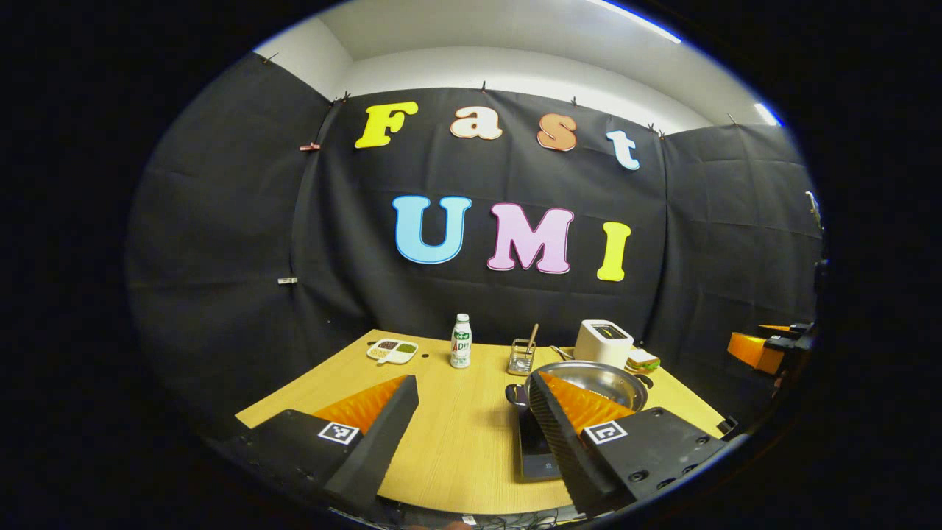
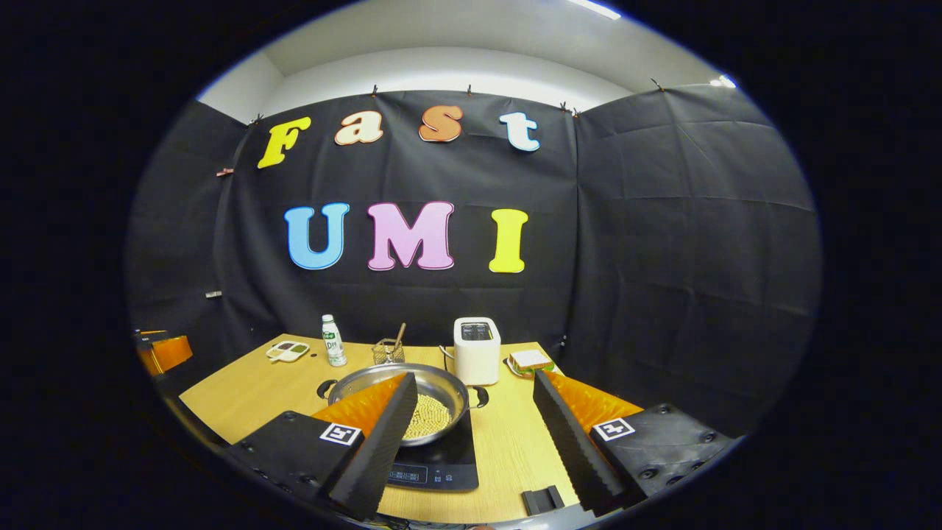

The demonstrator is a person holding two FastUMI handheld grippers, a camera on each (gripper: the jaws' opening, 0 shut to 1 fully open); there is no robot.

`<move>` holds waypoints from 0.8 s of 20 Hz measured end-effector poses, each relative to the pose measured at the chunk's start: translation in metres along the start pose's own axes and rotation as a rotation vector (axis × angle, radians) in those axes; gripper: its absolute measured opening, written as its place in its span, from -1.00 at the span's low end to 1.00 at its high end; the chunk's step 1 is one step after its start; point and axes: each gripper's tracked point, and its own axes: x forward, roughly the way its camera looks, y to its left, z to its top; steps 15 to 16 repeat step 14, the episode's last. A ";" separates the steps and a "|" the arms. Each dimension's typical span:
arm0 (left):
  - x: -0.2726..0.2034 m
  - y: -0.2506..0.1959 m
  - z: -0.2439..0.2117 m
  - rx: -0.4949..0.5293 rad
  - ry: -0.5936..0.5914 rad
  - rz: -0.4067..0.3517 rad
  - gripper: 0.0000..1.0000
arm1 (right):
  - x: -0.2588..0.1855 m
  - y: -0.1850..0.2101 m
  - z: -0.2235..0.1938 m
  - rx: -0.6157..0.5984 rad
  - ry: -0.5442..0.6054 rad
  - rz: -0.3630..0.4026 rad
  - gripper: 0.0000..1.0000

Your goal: First push the handle of the pot to place it horizontally, then grasp the pot with both hands and set it on the induction cooktop.

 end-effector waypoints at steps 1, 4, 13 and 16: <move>-0.006 0.004 -0.006 0.009 0.005 0.009 0.92 | -0.004 0.001 -0.004 0.002 0.005 0.002 0.97; -0.012 0.009 -0.016 0.026 0.031 0.034 0.91 | -0.011 0.008 -0.011 0.016 0.015 0.007 0.97; -0.008 0.017 -0.008 -0.010 0.005 0.058 0.91 | -0.014 0.037 0.016 0.038 -0.044 0.059 0.97; -0.008 0.019 -0.006 0.000 -0.003 0.060 0.91 | -0.014 0.039 0.019 0.040 -0.050 0.064 0.97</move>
